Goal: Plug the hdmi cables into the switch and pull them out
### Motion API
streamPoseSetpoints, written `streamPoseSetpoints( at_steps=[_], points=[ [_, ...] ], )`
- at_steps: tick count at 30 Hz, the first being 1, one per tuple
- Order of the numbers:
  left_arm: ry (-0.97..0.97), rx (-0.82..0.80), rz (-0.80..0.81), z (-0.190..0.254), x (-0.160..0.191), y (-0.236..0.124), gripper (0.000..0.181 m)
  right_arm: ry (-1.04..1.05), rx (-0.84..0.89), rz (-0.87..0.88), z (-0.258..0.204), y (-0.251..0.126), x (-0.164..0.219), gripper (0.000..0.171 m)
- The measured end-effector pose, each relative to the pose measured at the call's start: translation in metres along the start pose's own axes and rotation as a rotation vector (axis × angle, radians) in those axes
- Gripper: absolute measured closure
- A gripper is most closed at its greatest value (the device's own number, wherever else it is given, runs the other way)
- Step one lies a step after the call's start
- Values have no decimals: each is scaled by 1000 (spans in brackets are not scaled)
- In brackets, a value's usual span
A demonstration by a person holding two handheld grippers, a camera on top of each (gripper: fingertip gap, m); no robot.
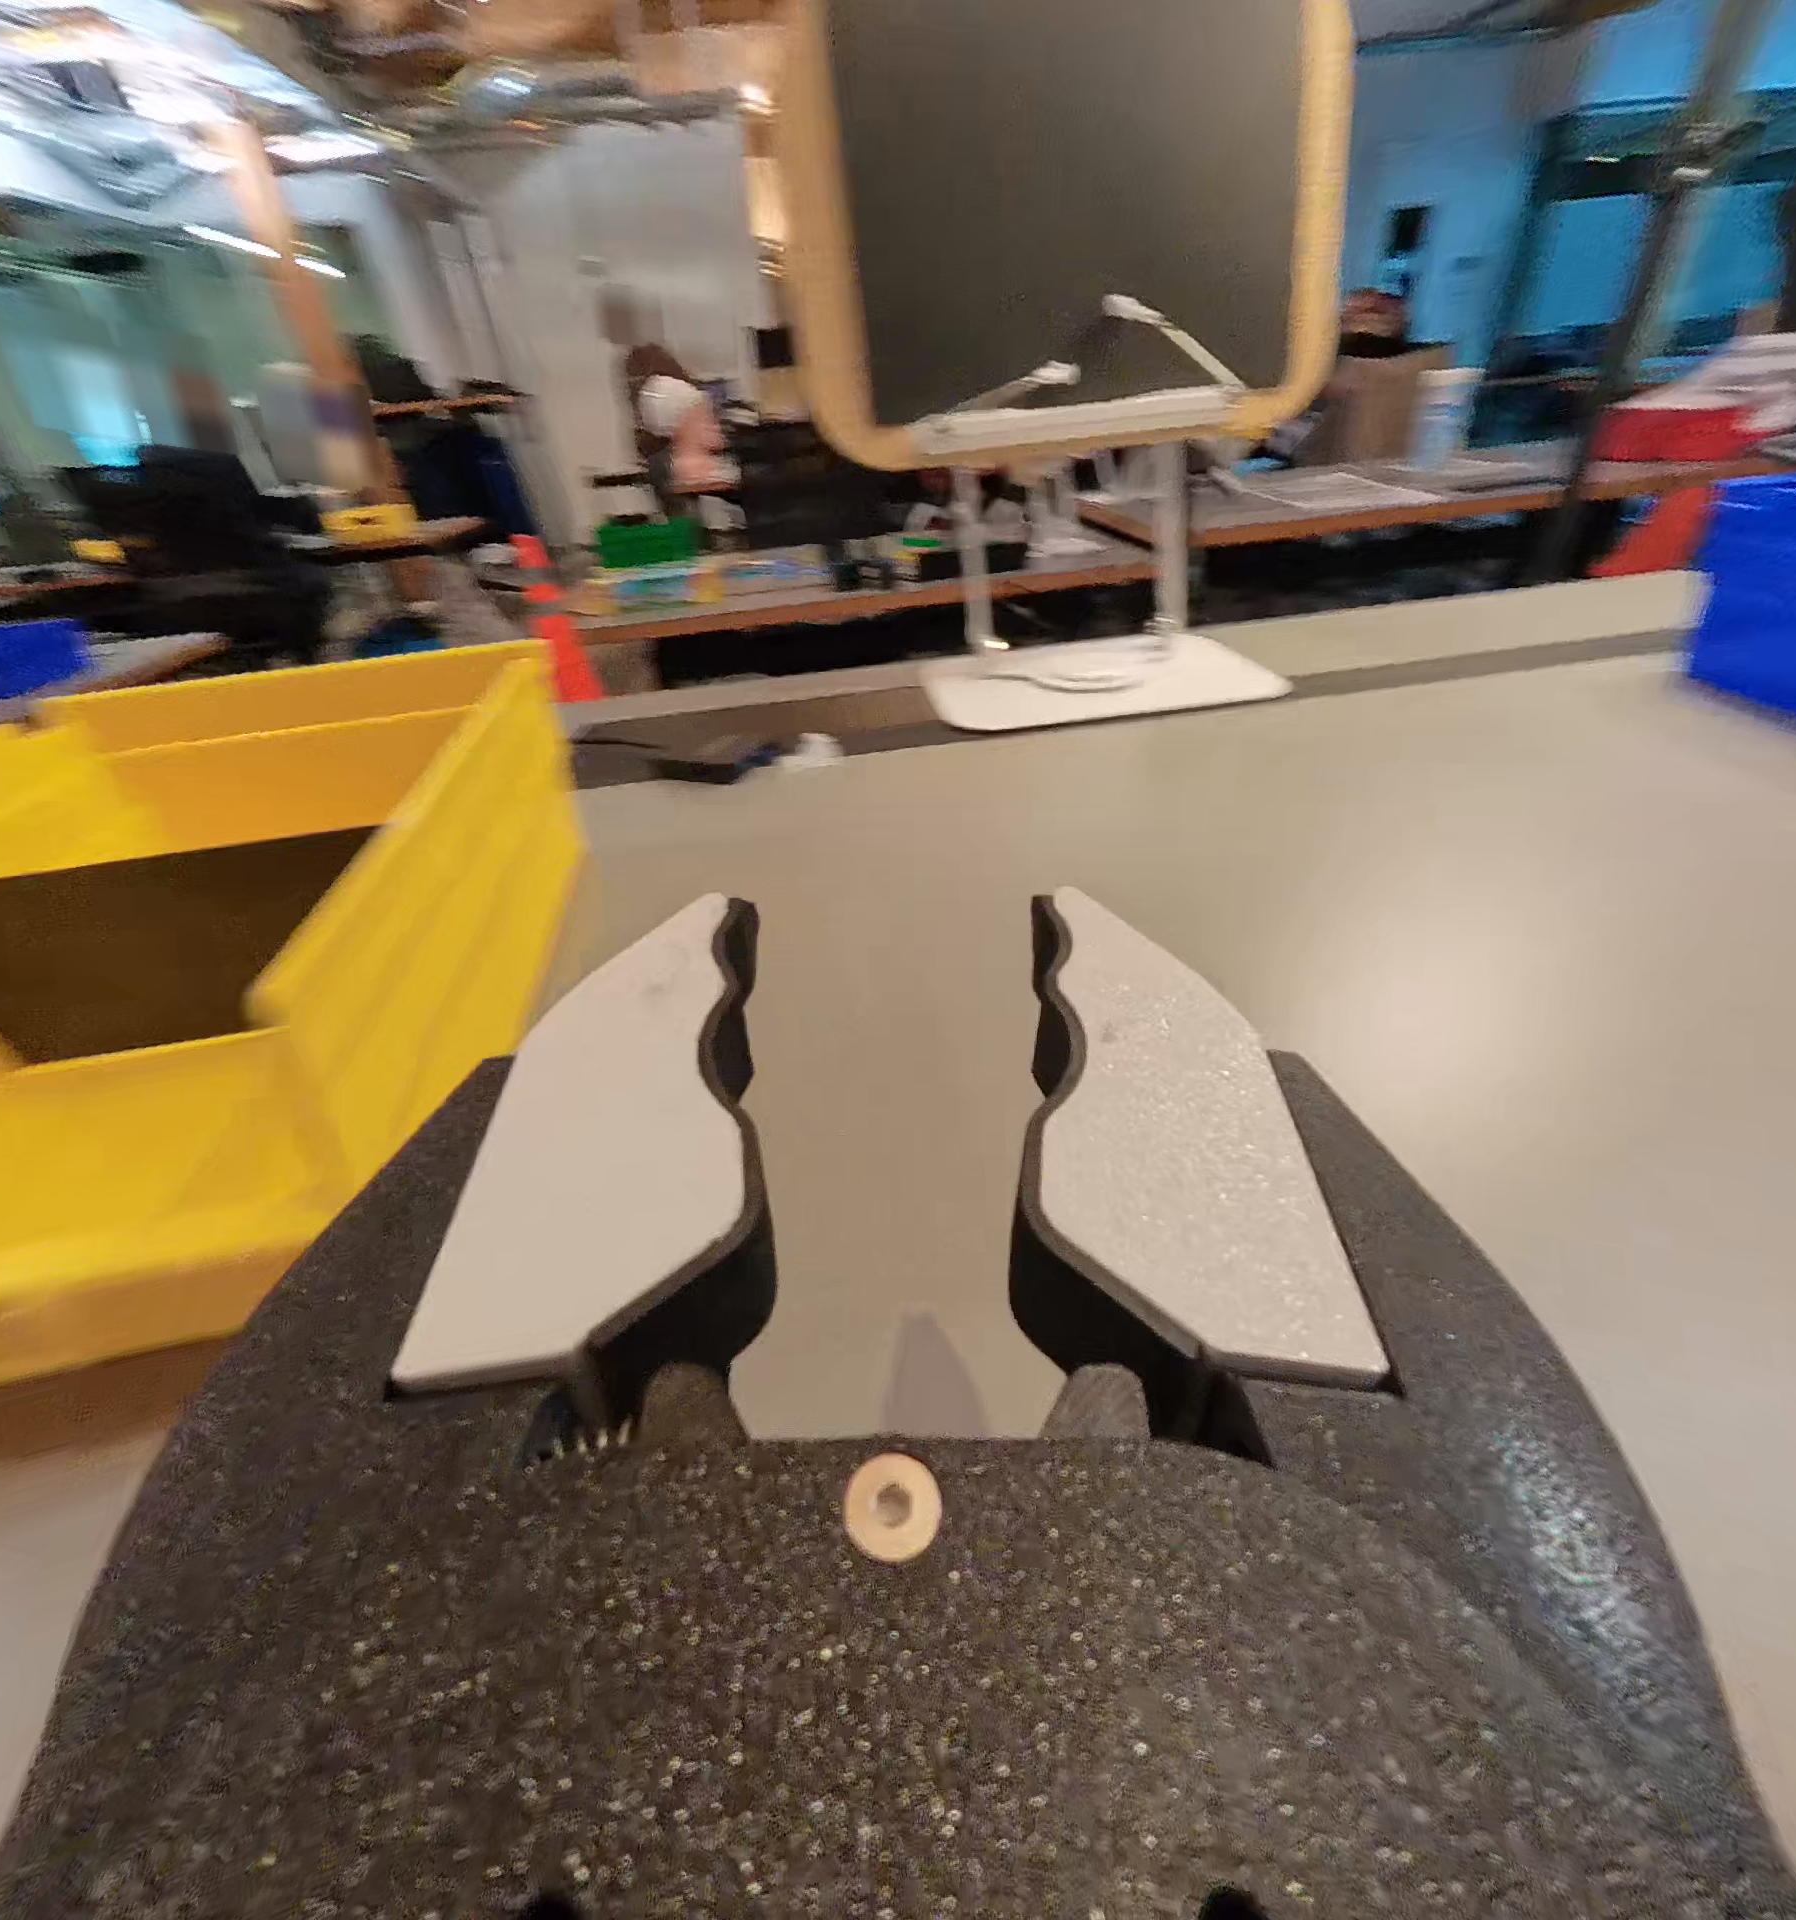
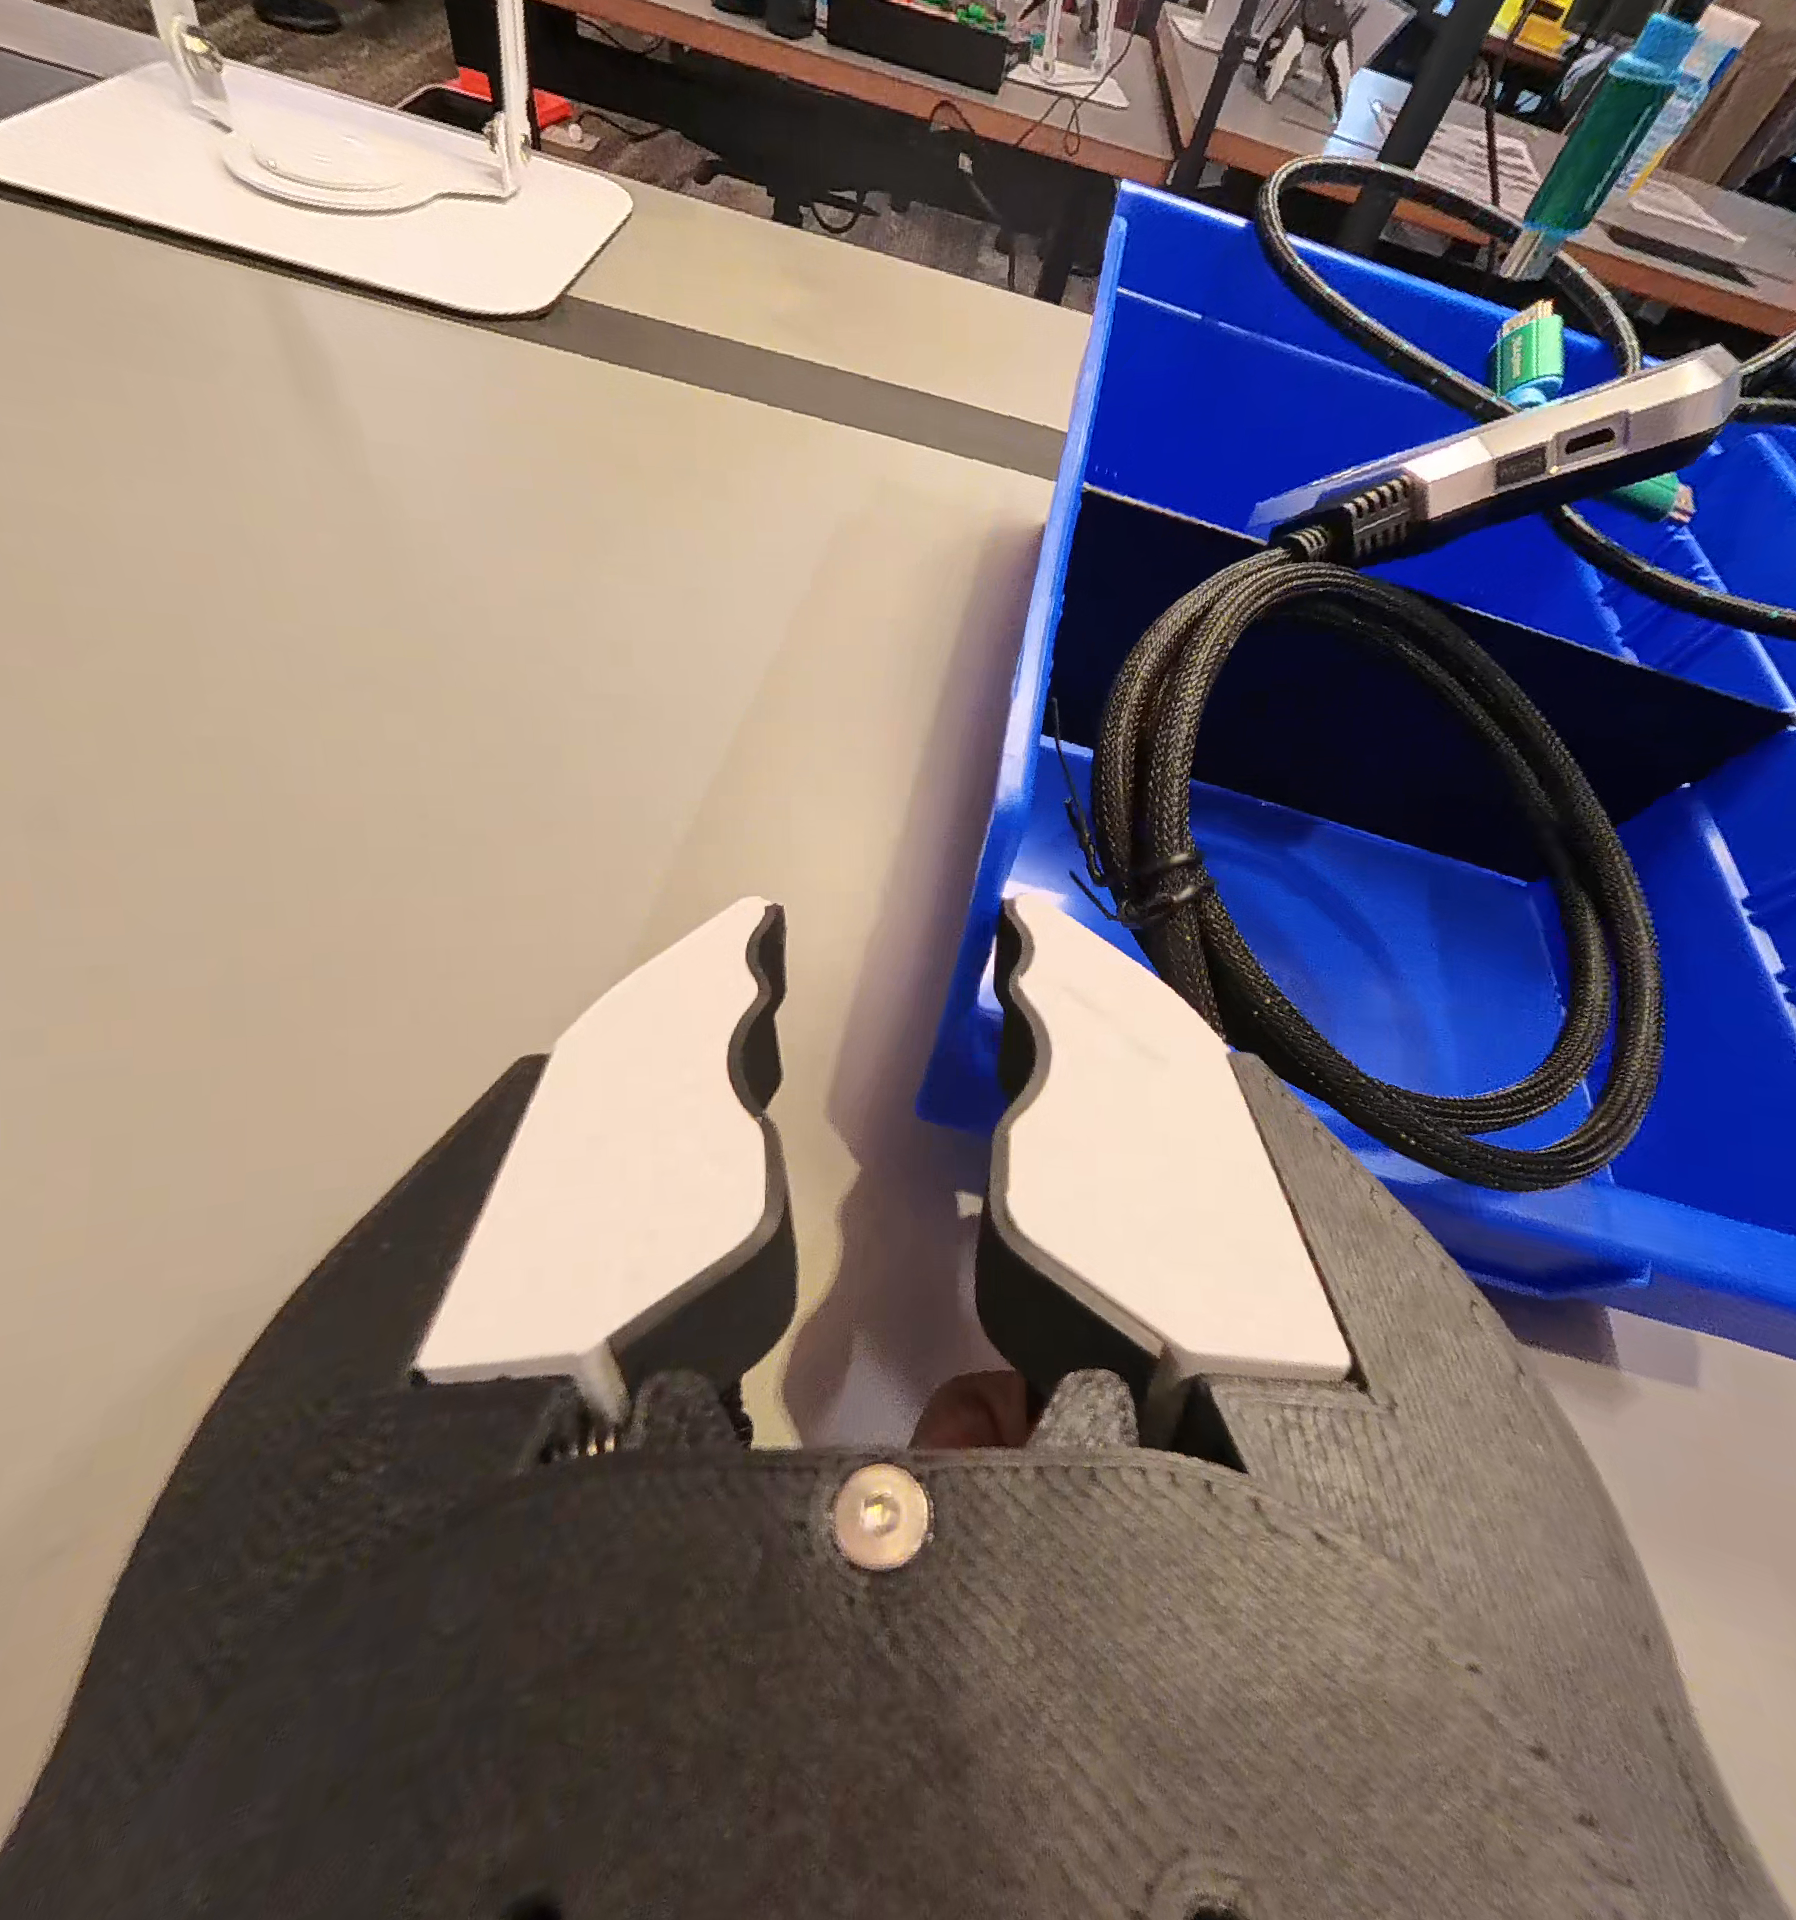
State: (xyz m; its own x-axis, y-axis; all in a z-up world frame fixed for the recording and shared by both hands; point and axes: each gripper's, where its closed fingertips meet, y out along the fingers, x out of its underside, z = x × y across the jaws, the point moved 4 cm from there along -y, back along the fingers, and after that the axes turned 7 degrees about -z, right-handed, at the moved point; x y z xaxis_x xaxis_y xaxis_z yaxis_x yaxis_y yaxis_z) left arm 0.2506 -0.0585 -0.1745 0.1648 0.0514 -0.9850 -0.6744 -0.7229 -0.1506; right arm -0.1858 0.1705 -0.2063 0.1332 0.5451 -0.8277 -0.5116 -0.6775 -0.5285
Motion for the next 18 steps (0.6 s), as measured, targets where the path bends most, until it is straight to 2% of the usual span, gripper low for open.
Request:
streamPoseSetpoints(
  at_steps=[3,5,8,11,14,18],
  points=[
    [-13,-181,47,-46,1,-17,128,14,-4,4,4,3,-1,140],
    [-38,-227,41,-68,3,-18,127,24,-4,-1,7,6,0,144],
    [-47,-290,-71,-95,13,-4,122,35,4,3,10,10,-1,152],
    [-80,-292,-189,-114,24,13,125,26,35,10,13,13,-4,158],
    [-70,-277,-262,-121,30,25,144,14,67,31,15,14,-5,162],
    [47,-274,-330,-117,36,35,174,-5,91,60,16,14,-5,165]
  ],
)
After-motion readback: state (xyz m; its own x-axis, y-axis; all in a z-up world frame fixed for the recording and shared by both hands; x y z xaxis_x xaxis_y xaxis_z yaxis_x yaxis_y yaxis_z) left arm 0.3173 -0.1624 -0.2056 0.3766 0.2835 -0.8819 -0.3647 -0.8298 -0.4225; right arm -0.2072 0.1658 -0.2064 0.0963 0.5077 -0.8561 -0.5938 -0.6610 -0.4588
